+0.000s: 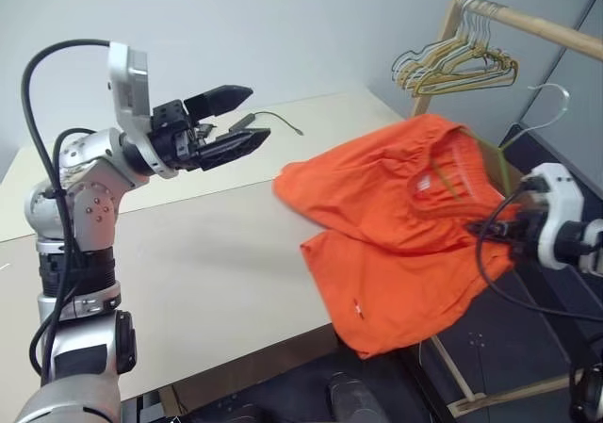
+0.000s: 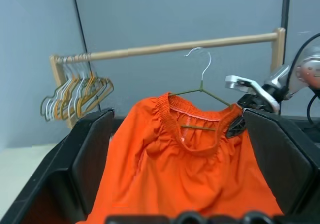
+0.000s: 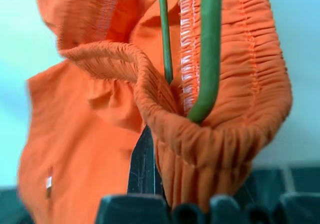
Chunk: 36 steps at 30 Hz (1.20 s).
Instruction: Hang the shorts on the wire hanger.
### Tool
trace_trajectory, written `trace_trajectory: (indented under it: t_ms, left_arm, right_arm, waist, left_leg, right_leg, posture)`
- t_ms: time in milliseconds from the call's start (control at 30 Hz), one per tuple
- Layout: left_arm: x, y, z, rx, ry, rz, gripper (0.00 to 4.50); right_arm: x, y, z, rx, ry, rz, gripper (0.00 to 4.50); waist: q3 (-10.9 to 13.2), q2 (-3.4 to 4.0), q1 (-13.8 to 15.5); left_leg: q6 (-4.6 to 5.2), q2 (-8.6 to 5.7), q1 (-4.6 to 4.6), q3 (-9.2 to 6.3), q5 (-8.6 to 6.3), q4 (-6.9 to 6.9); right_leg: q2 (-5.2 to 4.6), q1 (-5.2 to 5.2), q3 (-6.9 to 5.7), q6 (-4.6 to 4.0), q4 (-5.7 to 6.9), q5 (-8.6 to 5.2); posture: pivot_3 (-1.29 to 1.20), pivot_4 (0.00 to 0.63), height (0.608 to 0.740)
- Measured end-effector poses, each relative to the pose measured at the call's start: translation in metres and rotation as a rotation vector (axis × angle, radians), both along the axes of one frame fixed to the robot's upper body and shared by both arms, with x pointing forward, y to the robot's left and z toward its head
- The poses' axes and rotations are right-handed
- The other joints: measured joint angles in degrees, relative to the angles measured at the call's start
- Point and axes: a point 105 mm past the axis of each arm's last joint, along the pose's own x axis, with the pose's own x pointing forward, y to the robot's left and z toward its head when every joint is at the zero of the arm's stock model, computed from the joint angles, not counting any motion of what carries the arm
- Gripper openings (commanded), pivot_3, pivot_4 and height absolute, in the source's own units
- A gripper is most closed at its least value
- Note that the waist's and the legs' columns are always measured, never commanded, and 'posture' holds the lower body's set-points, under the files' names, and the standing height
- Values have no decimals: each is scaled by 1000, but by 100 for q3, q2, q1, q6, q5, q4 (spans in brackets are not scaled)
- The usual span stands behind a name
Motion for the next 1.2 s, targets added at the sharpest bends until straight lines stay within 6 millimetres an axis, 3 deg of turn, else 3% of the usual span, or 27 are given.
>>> trace_trajectory:
  t_ms: [300, 533, 900, 1200]
  left_arm:
    - [-1, 0, -3, 7, 5, 5, 4477]
    - [-1, -1, -3, 14, 4, 5, 4477]
    - [-3, -2, -5, 29, 0, 2, 4477]
    - [-7, -2, -9, 50, -5, 8, 4477]
  right_arm:
    - [27, -73, 33, 82, 20, -471, 0]
    - [31, -95, 67, 191, 23, -646, 0]
    - [22, -124, 66, 253, 105, -898, 0]
    - [13, -148, 46, 271, 144, -1077, 0]
  waist:
    - [17, 25, -148]
    - [19, 28, -156]
    - [21, 32, -144]
    - [25, 38, -136]
  left_leg:
    - [21, 3, 76, 33, -13, -12]
    - [28, 3, 75, 52, -17, -14]
    - [42, 5, 64, 68, -25, -21]
    - [45, 5, 73, 74, -27, -24]
  right_leg:
    - [9, 86, 16, 10, -36, -8]
    - [14, 85, 33, 16, -47, -9]
    - [17, 88, 45, 31, -95, 1]
    - [20, 104, 47, 32, -107, 1]
  posture:
    - [-303, 32, 740]
    - [-299, 23, 740]
    - [-278, 18, 740]
    - [-267, 19, 740]
